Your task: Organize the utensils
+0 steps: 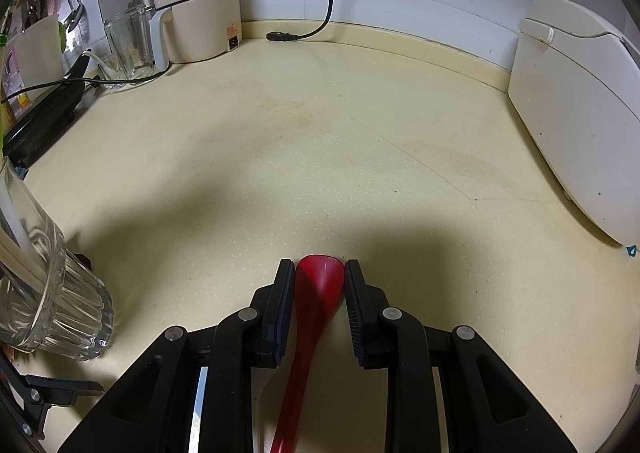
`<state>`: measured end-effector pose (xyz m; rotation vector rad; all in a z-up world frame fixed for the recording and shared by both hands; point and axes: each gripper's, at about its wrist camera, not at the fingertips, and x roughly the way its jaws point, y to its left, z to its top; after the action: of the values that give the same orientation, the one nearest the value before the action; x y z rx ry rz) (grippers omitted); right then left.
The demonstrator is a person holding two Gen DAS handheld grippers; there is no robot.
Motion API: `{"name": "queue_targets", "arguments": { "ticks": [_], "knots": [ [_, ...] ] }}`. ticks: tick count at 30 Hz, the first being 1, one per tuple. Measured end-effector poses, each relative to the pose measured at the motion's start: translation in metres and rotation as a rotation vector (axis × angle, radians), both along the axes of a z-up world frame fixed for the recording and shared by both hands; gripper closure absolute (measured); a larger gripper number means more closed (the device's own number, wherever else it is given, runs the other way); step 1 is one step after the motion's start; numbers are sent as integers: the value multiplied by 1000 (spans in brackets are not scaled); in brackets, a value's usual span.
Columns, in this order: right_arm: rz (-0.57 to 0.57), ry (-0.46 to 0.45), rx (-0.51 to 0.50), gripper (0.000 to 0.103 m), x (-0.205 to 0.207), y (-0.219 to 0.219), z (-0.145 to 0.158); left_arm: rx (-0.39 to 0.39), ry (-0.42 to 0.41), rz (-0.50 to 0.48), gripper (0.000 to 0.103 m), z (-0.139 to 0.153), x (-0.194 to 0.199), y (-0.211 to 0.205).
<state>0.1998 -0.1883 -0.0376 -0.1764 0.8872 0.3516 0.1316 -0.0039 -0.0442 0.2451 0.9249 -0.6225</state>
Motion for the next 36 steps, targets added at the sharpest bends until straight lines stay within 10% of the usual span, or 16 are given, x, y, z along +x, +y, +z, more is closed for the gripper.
{"name": "queue_targets", "arguments": {
  "ticks": [36],
  "knots": [
    [0,0,0,78,0,0,0,-10,5,0,17,1,2,3]
  ]
}}
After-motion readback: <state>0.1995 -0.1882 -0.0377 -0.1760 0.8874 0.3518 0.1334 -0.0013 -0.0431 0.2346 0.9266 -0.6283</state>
